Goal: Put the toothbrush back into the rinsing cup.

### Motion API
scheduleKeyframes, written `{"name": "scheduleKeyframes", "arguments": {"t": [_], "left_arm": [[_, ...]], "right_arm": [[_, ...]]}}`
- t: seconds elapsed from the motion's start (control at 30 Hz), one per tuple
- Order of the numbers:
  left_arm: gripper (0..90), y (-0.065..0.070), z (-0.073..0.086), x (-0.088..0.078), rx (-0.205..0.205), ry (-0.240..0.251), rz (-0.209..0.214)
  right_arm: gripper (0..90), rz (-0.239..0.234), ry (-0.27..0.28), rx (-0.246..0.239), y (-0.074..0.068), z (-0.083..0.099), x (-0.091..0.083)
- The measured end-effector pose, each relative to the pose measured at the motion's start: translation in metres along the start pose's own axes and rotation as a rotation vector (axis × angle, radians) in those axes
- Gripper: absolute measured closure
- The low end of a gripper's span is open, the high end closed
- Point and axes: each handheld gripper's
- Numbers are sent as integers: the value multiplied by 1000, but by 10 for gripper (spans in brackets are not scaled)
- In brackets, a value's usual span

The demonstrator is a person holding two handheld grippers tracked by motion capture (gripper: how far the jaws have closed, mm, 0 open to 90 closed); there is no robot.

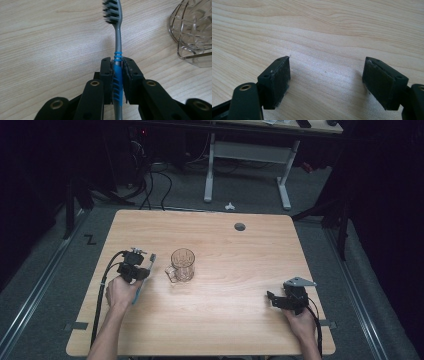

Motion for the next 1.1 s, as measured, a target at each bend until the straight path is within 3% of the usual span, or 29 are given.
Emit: {"name": "scheduleKeyframes", "arguments": {"t": [0.33, 0.73, 0.97, 1.1], "left_arm": [[791, 1, 2, -18, -6, 50, 17], [794, 11, 4, -33, 20, 83, 29], [797, 19, 6, -40, 43, 105, 51], [798, 23, 8, -49, 46, 136, 84]], "right_arm": [[225, 0, 0, 0, 0, 0, 0], [226, 0, 0, -1, 0, 0, 0], [226, 0, 0, -1, 0, 0, 0], [226, 0, 0, -2, 0, 0, 0]]}}
Point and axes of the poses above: each handheld gripper's, and its own axes: x roughly forward along the jaws, z roughly out of its underside, y roughly to its right, and after that the axes turned 2 degrees about y, right-handed
